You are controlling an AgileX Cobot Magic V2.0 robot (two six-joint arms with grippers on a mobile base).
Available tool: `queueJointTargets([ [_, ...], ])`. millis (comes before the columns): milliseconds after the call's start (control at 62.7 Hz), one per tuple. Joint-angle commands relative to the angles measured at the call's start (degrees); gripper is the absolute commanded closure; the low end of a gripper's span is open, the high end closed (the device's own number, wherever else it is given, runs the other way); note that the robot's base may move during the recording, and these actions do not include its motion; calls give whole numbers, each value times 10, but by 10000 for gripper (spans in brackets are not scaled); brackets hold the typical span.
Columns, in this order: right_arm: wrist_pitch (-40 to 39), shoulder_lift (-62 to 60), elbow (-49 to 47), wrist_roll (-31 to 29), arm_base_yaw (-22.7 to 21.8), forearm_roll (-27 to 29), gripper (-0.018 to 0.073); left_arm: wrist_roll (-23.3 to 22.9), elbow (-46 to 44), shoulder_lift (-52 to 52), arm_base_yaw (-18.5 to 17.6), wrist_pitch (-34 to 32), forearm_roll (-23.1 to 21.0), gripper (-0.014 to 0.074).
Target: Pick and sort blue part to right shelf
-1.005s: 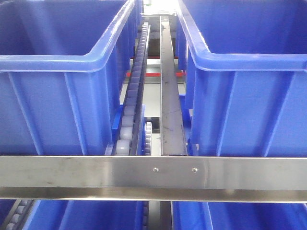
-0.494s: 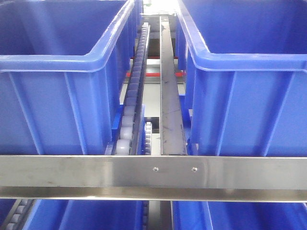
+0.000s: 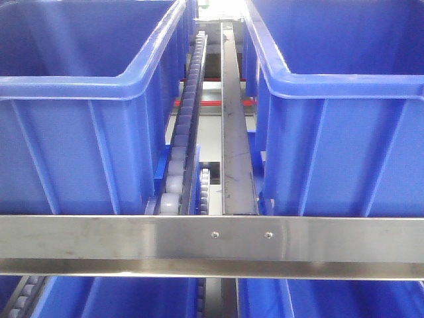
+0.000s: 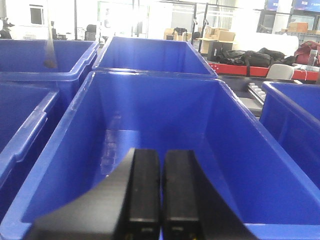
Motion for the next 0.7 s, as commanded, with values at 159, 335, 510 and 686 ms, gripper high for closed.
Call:
queueJointTargets([
  [159, -51, -6, 24, -6, -5, -5, 503, -2, -12, 5, -1, -45, -7, 473],
  [335, -51, -76, 75, -5, -5, -5, 503, -2, -6, 5, -1, -45, -7, 473],
  [510, -50, -142, 140, 14, -6, -5, 503, -2, -6, 5, -1, -45, -7, 473],
  [686, -13, -205, 155, 61, -35, -44, 503, -2, -6, 5, -1, -45, -7, 473],
])
